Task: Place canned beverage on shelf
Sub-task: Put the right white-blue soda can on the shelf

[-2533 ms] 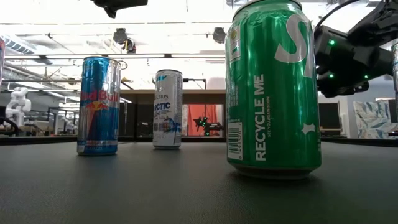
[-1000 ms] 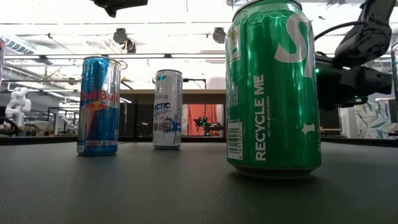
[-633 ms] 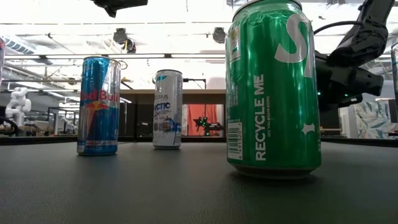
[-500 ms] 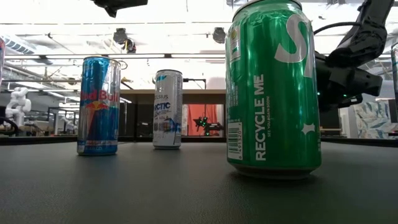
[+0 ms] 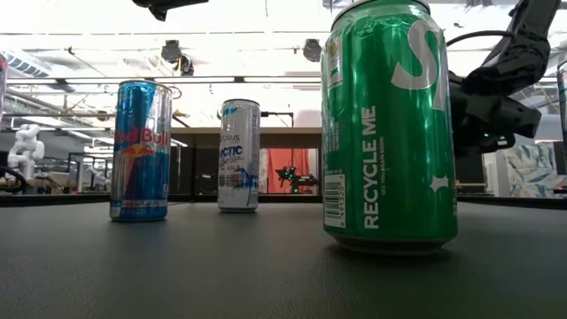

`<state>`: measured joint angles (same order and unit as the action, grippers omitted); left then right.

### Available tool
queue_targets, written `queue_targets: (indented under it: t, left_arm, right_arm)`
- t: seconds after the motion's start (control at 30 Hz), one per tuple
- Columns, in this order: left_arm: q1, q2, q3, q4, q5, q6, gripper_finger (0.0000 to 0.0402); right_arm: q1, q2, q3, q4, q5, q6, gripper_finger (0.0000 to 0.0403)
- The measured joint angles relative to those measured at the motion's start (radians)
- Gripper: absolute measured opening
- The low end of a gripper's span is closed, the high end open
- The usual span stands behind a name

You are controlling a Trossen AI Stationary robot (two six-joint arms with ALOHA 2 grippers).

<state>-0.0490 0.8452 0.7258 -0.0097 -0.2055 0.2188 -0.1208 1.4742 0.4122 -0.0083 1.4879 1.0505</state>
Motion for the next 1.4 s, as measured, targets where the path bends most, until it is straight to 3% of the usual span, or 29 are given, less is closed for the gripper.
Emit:
queue_targets:
  t: [0.4,0.83,1.1,1.4]
  left_arm:
    - [0.0,0.0,0.0,-0.001,0.0,0.0,0.0]
    - [0.0,0.0,0.0,-0.026,0.0,0.002,0.0]
    - [0.0,0.0,0.0,-0.025,0.0,0.007,0.0]
    - [0.0,0.0,0.0,-0.027,0.0,0.005,0.0]
  right_arm:
    - [0.003,0.0,0.0,0.22,-0.022,-0.27,0.04]
    - [-0.054,-0.009,0.0,0.238,-0.021,-0.288,0.04]
    - [-0.091,-0.009,0.0,0.4,-0.025,-0.429,0.04]
    - [-0.136,-0.009,0.0,0.4,-0.025,-0.411,0.04]
